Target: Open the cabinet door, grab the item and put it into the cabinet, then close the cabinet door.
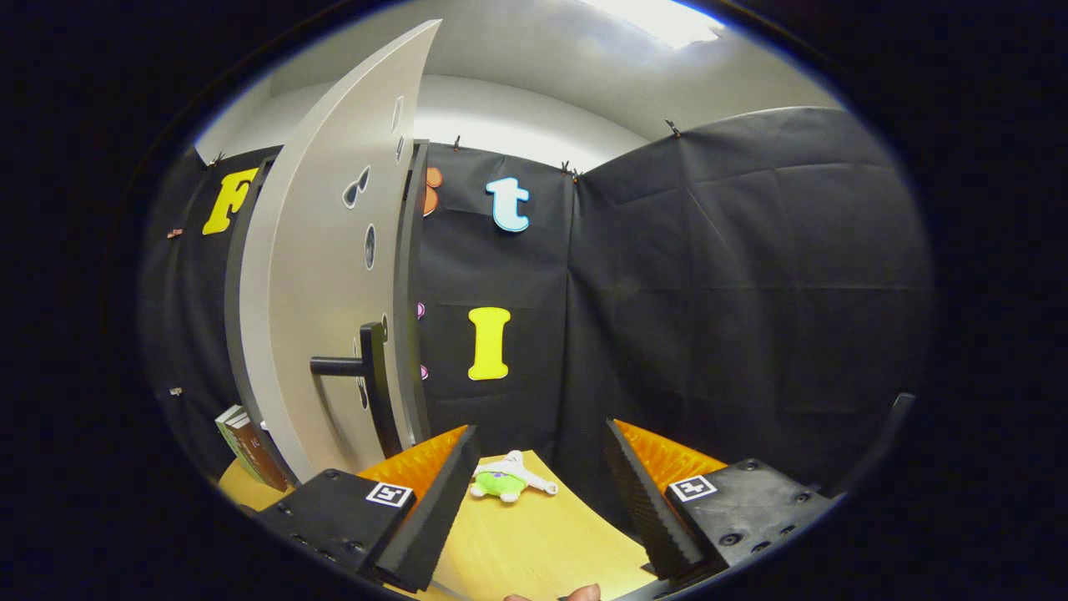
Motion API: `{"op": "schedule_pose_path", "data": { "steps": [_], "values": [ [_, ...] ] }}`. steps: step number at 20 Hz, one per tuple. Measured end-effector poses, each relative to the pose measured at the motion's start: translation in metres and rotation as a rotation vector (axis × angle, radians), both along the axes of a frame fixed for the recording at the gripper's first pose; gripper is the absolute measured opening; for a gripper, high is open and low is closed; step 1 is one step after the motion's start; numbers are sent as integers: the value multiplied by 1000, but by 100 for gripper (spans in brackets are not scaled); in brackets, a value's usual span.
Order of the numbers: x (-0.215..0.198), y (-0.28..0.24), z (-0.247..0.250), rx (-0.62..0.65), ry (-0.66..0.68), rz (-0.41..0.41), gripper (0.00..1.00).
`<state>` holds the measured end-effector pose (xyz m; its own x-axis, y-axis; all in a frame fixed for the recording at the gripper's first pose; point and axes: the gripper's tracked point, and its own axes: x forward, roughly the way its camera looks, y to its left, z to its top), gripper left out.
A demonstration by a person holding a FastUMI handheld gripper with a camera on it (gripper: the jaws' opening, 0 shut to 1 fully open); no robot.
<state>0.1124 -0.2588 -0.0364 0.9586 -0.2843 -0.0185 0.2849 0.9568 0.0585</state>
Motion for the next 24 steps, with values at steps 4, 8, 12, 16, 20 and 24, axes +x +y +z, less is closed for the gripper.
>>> {"op": "schedule_pose_path", "data": {
  "steps": [4, 8, 12, 16, 20, 24],
  "values": [
    [-3, 3, -3, 21, 6, -20, 96],
    [-7, 27, -3, 33, 22, -7, 96],
    [-9, 43, -4, 45, 32, -5, 96],
    [-10, 64, -8, 82, 47, 8, 96],
    [-6, 102, -8, 105, 53, 87, 98],
    [1, 150, -10, 108, 54, 183, 98]
  ]
}}
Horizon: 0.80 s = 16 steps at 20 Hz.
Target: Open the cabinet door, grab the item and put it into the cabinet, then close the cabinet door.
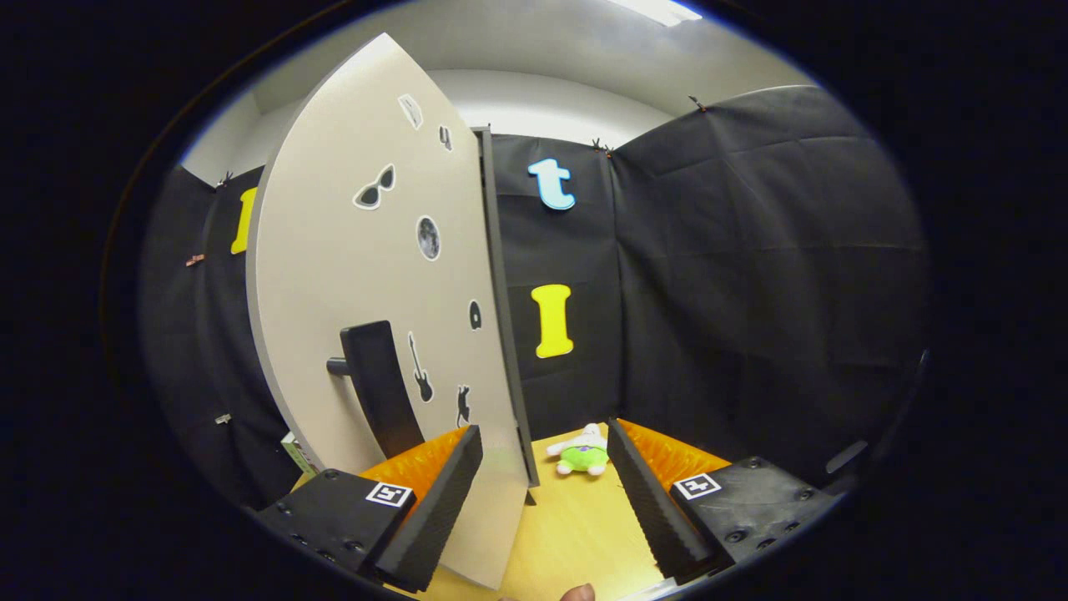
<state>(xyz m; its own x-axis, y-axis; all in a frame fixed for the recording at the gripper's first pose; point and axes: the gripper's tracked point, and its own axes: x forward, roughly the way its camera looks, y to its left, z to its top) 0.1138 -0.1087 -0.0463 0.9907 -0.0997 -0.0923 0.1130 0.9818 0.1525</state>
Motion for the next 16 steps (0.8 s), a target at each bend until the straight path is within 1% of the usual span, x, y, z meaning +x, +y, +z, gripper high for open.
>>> {"op": "schedule_pose_path", "data": {
  "steps": [4, 12, 16],
  "values": [
    [21, 44, -1, 17, -2, 86, 98],
    [33, 155, 0, 45, 8, 285, 98],
    [30, 182, 5, 30, -6, 339, 98]
  ]
}}
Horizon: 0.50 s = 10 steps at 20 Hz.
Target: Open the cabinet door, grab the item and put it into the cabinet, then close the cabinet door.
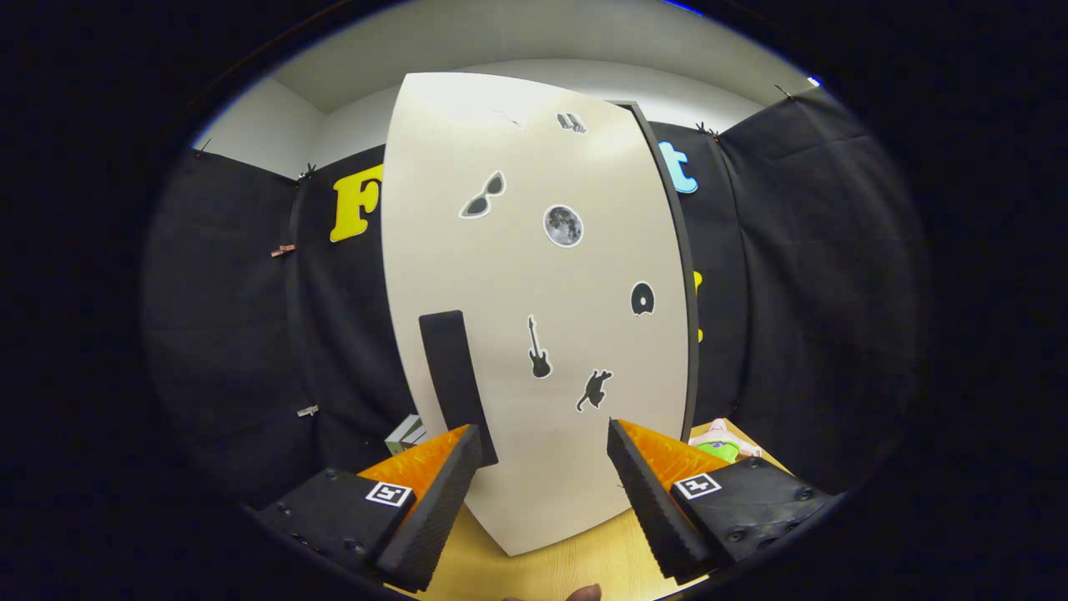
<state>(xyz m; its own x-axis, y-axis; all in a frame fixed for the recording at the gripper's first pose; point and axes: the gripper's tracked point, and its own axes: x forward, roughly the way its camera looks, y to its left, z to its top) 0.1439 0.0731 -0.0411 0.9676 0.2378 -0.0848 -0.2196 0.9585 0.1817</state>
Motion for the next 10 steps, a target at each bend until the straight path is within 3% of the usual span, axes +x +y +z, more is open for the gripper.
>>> {"op": "schedule_pose_path", "data": {
  "steps": [10],
  "values": [
    [-8, 7, 1, -65, -36, 14, 98]
  ]
}}
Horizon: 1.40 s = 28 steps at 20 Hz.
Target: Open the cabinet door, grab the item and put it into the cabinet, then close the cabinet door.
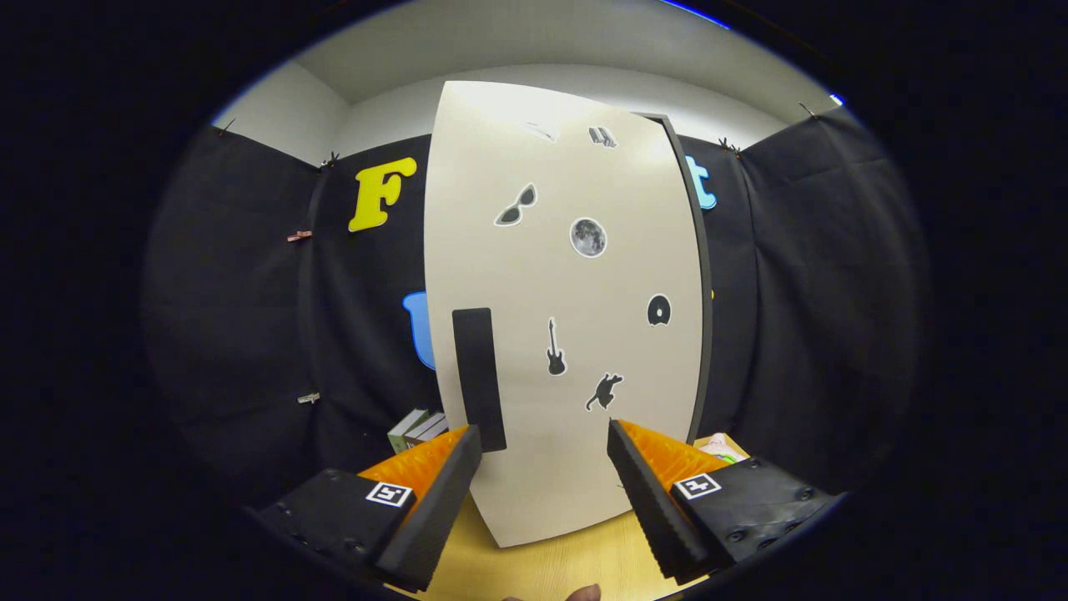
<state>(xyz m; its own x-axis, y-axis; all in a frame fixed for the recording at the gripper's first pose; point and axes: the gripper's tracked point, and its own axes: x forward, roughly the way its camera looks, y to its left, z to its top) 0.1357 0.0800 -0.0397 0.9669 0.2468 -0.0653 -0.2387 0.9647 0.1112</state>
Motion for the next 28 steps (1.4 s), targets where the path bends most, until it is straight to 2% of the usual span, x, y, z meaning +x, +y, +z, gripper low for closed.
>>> {"op": "schedule_pose_path", "data": {
  "steps": [28],
  "values": [
    [6, -24, 0, 27, 16, -44, 98]
  ]
}}
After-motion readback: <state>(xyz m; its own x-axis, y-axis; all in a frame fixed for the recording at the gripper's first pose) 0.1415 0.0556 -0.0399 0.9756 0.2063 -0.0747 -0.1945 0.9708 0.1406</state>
